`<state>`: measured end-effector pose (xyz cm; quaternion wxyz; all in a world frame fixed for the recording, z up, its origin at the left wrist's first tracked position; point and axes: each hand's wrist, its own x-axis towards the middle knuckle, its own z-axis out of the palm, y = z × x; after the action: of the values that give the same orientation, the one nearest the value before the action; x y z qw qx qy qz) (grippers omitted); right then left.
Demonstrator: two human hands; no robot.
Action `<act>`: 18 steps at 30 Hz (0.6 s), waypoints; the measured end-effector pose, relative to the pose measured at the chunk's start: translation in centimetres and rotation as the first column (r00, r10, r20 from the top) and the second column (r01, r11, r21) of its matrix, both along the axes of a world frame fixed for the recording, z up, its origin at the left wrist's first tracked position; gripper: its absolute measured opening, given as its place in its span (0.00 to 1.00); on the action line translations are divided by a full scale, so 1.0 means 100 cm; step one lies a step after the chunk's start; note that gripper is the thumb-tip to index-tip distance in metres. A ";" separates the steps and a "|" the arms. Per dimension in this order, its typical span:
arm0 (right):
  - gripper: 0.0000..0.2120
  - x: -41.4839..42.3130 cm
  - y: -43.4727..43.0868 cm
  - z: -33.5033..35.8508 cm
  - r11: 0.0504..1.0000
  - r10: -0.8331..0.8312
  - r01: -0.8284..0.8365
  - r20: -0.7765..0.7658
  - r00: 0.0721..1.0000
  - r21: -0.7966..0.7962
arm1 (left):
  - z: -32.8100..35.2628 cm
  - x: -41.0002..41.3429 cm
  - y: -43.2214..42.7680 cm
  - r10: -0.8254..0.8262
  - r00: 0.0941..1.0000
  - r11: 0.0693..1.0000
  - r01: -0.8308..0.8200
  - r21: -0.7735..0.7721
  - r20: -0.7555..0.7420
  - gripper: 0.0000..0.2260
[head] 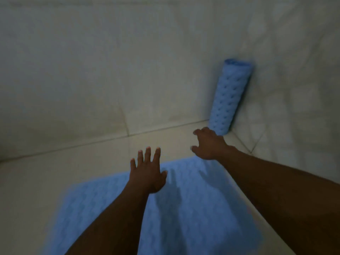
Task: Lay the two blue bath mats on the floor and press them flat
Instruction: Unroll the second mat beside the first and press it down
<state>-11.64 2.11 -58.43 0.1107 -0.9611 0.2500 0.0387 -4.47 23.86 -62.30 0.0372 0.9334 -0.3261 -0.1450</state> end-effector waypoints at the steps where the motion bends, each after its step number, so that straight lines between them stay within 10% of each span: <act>1: 0.33 0.003 -0.022 0.016 1.000 -0.023 0.024 0.050 0.998 -0.018 | 0.015 0.007 -0.024 -0.029 0.999 0.999 0.030 -0.028 0.036 0.37; 10: 0.37 0.027 -0.208 0.106 0.959 -0.119 0.191 0.311 0.943 -0.212 | 0.109 0.058 -0.208 -0.230 0.935 0.963 0.260 -0.077 0.271 0.40; 18: 0.32 0.075 -0.266 0.108 0.976 -0.080 0.121 0.216 0.973 -0.182 | 0.141 0.088 -0.302 -0.305 0.876 0.942 0.334 -0.014 0.375 0.44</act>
<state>-4.09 -24.53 -47.63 0.0436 -0.9521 0.2882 -0.0922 4.31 -6.35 -48.18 -0.0125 0.8750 -0.4823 0.0408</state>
